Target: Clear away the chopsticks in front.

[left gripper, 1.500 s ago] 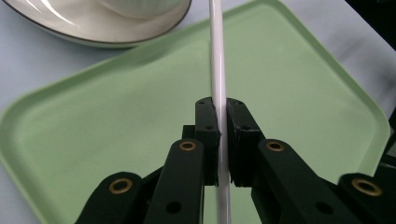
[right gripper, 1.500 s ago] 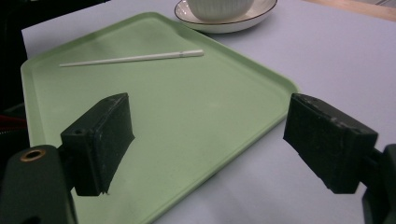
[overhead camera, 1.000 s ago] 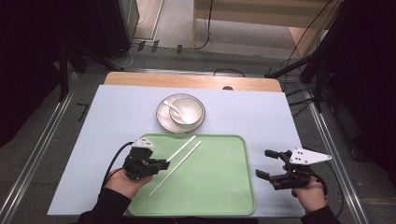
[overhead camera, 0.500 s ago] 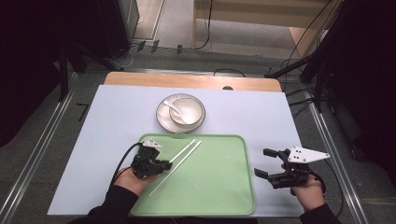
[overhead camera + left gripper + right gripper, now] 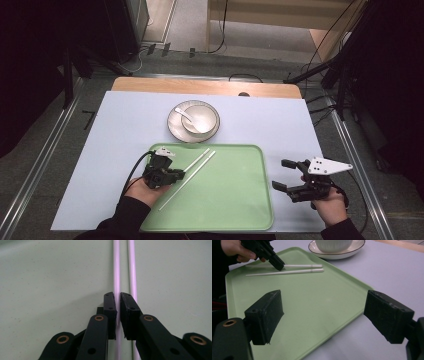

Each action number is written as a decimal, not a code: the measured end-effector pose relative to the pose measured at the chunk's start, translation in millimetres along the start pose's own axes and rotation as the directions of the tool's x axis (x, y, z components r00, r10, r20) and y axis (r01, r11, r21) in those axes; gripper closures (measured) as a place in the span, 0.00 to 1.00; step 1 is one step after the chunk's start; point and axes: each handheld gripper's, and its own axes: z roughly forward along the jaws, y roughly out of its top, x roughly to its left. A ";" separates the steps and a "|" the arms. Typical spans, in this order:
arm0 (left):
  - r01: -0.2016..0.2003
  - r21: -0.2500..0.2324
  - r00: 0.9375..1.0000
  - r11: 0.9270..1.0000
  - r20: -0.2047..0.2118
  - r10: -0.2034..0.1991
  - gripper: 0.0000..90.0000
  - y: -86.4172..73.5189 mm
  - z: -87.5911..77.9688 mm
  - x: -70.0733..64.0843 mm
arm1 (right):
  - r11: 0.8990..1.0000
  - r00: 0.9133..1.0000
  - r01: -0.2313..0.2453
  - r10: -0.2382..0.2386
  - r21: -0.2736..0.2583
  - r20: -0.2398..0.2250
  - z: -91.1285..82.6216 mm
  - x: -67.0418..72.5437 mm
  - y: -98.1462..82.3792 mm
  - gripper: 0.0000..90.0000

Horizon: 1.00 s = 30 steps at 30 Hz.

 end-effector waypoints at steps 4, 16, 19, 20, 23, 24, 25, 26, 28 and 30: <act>-0.006 0.004 1.000 1.000 -0.002 0.006 0.92 1.2 0.7 -1.0 | 1.000 1.000 -0.005 0.005 0.001 0.003 -0.5 -0.9 -0.7 0.18; -0.015 0.000 0.998 1.000 0.053 0.015 0.75 2.0 -0.3 2.1 | 1.000 1.000 -0.006 0.006 -0.003 0.006 -1.8 -0.6 -1.2 0.18; -0.021 0.011 0.995 1.000 0.094 0.020 0.63 3.9 -3.7 4.4 | 1.000 1.000 -0.008 0.008 -0.003 0.006 -2.1 -0.9 -1.3 0.18; -0.021 0.011 0.995 1.000 0.094 0.020 0.58 3.9 -3.7 4.4 | 1.000 1.000 -0.008 0.008 -0.003 0.006 -2.1 -0.9 -1.3 0.18; -0.038 0.005 0.991 0.999 0.129 0.037 0.48 3.5 -13.1 5.3 | 1.000 1.000 -0.009 0.009 -0.003 0.006 -2.4 -1.0 -1.6 0.18; -0.042 -0.003 0.991 0.999 0.130 0.042 0.45 3.4 -16.9 5.1 | 1.000 1.000 -0.009 0.009 -0.005 0.007 -2.6 -1.0 -1.6 0.18; -0.047 -0.015 0.990 0.999 0.134 0.048 0.44 2.9 -21.2 5.3 | 1.000 1.000 -0.010 0.010 -0.006 0.007 -2.5 -1.0 -1.6 0.18; -0.050 -0.029 0.989 0.998 0.140 0.054 0.42 1.9 -25.3 6.0 | 1.000 1.000 -0.010 0.010 -0.003 0.007 -2.6 -0.9 -1.7 0.18; -0.062 -0.038 0.987 0.997 0.145 0.067 0.40 -0.2 -32.8 7.7 | 1.000 1.000 -0.011 0.011 -0.004 0.008 -2.7 -1.0 -1.8 0.18; -0.076 -0.046 0.987 0.996 0.136 0.081 0.39 -2.8 -39.7 9.1 | 1.000 1.000 -0.013 0.013 -0.006 0.009 -2.9 -1.0 -1.7 0.18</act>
